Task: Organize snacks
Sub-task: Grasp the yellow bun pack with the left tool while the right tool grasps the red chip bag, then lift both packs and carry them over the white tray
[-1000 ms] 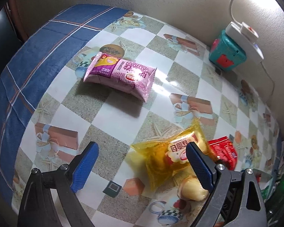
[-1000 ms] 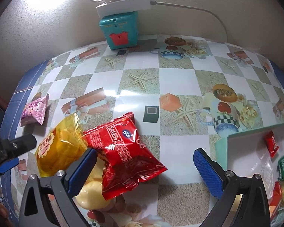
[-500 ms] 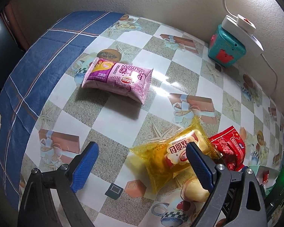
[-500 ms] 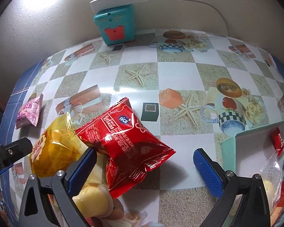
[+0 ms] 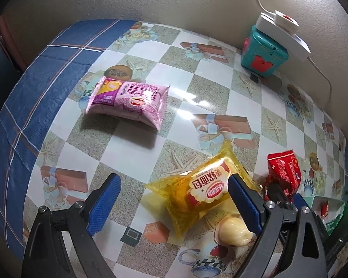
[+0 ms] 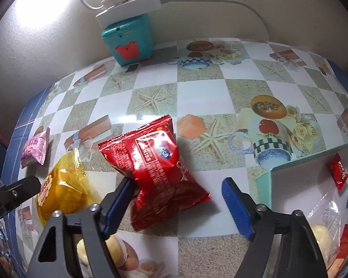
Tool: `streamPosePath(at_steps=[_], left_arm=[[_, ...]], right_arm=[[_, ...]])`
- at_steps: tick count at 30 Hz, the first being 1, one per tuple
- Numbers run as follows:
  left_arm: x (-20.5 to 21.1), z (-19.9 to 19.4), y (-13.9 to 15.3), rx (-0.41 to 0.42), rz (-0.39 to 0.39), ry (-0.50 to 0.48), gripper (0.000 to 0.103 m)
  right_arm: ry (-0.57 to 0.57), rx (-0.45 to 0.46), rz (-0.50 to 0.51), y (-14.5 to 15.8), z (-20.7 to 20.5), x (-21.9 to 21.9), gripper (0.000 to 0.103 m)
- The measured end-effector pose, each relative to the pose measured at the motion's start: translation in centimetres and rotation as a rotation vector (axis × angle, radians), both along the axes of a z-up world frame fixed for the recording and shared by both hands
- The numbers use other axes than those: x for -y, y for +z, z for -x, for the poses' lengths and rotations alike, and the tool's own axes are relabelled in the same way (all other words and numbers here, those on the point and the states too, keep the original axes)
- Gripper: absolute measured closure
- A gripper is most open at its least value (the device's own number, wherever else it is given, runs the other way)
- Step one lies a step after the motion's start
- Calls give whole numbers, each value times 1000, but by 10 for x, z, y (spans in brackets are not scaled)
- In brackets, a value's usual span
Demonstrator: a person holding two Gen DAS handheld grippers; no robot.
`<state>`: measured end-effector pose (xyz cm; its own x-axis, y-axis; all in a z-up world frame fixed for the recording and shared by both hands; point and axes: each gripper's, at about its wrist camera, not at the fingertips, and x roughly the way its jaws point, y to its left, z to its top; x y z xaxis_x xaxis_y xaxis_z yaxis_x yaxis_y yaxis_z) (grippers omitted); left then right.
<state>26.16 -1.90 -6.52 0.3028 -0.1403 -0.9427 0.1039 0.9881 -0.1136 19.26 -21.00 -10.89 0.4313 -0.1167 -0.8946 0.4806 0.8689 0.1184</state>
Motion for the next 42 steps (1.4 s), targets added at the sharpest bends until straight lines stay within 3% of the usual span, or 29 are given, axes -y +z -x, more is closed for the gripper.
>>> streamPosePath(at_steps=[5,16,19,23,24,26,28,30,42], left_arm=[[7,0,-7,-18,-9,-41,9],[35,11,-15,4,-80,-181,9],[37,10,-23,19,-114,-169,10],[34,7,-28,42,-77,-131,10],[34,7,-29,46,-73,-128,12],[36,7,-29,55,-70,-124,25],[36,6,-29,56,-54,-119,48],[35,6,-28,55,-28,-116,60],[23,3,-13,61,-31,-45,62]], right_arm=[[-15,5,5,1,4,8,35],[-7,6,7,1,5,9,37],[-5,4,8,2,5,9,37],[-1,5,2,2,5,9,38],[-2,7,0,2,6,9,38],[-2,11,-5,3,6,10,39],[0,14,-10,3,7,11,40],[5,15,-14,3,7,10,40],[27,44,-11,18,11,11,44]])
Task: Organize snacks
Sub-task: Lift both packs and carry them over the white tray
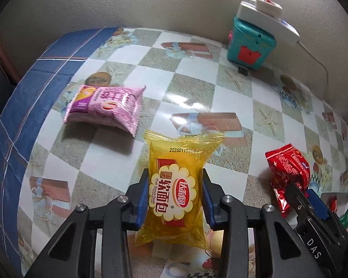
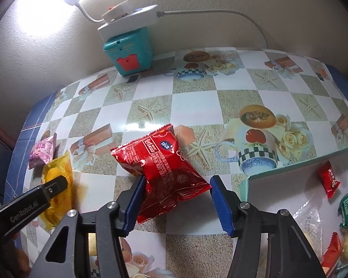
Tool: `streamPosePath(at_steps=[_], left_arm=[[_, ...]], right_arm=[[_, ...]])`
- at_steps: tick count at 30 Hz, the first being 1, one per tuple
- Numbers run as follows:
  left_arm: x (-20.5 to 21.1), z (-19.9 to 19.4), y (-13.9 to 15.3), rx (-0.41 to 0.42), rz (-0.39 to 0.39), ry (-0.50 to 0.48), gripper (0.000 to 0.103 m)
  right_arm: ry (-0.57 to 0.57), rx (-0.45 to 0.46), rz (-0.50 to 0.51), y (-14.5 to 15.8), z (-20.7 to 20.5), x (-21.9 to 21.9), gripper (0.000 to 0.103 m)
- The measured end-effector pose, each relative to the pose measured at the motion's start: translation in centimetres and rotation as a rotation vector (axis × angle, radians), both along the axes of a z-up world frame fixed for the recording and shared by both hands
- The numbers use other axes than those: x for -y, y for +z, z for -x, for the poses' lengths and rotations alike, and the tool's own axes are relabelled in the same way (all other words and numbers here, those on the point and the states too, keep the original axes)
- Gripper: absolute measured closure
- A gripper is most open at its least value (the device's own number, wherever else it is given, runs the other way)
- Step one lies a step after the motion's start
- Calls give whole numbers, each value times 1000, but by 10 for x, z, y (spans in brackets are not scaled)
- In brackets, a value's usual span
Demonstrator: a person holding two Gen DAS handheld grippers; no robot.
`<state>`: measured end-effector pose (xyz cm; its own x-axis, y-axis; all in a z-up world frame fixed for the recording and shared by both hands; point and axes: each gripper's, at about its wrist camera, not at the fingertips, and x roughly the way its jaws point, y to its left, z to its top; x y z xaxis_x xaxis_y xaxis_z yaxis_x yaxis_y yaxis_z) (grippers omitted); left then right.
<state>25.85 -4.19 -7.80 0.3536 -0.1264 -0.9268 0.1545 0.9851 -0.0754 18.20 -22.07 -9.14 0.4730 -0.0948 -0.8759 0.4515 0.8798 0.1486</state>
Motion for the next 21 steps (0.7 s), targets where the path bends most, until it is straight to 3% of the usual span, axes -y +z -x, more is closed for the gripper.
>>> streamPosePath(at_steps=[15,21], left_arm=[[-5,8,60,106,42,20,62],[0,12,71,130,39,11,62]], right_arm=[[13,84,33,44,9,1,45],[15,94,40,53,13,4,46]])
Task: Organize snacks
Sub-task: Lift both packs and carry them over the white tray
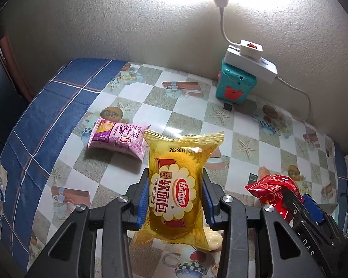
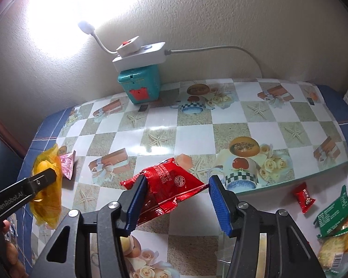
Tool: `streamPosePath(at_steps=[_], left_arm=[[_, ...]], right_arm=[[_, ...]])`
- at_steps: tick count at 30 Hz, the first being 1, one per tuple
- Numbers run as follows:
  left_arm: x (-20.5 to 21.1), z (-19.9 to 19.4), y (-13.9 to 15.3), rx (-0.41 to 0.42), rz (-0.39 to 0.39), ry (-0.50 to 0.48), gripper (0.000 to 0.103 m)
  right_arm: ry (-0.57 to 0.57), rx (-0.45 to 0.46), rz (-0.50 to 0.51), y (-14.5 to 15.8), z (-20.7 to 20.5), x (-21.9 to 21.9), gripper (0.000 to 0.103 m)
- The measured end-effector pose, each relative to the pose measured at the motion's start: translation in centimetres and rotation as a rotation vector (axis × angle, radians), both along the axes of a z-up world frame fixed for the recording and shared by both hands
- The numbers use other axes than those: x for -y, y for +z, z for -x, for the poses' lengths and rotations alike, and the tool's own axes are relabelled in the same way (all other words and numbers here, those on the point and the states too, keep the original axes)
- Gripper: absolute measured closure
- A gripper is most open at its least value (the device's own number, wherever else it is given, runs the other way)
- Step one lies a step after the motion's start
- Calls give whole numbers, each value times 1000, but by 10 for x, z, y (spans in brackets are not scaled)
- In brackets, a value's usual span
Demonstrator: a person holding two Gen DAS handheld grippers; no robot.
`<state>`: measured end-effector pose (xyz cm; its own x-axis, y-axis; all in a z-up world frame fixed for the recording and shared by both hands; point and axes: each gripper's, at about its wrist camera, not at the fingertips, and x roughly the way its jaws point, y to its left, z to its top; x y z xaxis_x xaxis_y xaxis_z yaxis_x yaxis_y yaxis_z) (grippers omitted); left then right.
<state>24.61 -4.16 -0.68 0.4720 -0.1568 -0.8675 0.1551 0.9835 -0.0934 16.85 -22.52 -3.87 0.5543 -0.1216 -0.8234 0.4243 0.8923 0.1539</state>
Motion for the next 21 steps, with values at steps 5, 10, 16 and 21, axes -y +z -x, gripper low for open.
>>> streamPosePath(at_steps=[5,10,16,21], left_arm=[[6,4,4,1,10,-8,62],[14,9,9,11,13,-21,62],[28,19,18,30,26,-50,62],[49,29,29,50,40,-90,62]], right_arm=[[-5,10,-6,4,5,6,46],[-11,30,0,15,10,13,46],[-39,59,13,32,24,29,46],[-89,94,32,52,46,53,46]])
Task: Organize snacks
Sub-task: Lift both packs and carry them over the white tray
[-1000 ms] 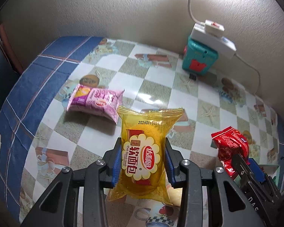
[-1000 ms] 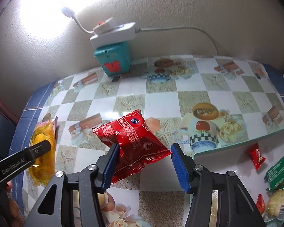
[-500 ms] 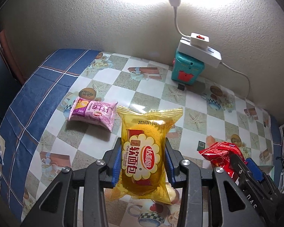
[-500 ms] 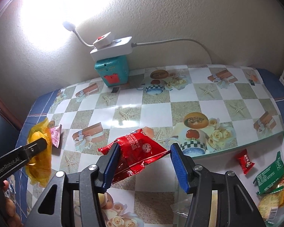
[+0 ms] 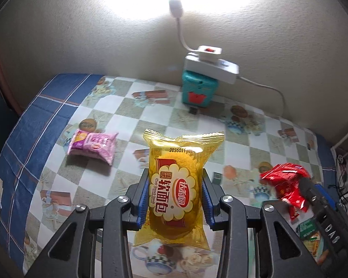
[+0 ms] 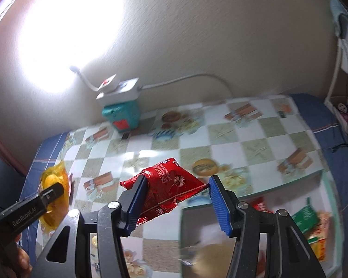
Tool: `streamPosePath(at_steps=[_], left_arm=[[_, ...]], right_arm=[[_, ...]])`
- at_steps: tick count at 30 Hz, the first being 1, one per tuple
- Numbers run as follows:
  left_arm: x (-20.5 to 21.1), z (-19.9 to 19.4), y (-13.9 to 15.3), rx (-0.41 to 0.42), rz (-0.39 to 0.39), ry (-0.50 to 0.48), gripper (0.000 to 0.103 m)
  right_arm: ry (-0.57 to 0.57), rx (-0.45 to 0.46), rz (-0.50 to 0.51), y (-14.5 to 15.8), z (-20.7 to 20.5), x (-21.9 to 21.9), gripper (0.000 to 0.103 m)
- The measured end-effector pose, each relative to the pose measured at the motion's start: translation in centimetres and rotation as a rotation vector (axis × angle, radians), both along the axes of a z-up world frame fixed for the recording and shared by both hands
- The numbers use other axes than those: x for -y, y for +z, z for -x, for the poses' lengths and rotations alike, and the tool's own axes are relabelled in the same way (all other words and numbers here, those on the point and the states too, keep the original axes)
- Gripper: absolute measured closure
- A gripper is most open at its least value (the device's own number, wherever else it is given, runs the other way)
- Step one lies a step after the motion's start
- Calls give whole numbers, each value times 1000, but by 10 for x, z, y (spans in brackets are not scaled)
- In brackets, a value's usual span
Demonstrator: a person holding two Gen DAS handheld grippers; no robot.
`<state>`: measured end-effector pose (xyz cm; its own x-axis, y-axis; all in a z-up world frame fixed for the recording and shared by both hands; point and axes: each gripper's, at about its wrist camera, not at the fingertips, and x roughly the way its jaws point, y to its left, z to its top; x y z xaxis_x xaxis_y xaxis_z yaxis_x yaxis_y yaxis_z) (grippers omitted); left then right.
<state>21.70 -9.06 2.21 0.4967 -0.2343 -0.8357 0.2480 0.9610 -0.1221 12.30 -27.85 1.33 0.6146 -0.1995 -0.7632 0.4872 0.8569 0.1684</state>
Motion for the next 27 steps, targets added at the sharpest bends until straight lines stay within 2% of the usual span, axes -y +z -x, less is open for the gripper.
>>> streamPosePath(at_steps=[8,15,18,27], left_arm=[[45,20,12,33,-5,-86,62],[96,49,16,65,-26,-195,62],[119,68,9,64,-31,-259,62],[170,103,-19,37,-76,-379,62]], right_arm=[[-127,42,38,27,47,56,46],[-219,18,57,35,85,100,46],[-250,-17,88,34,100,113,45],[-310,-40,37,18,129,151,45]])
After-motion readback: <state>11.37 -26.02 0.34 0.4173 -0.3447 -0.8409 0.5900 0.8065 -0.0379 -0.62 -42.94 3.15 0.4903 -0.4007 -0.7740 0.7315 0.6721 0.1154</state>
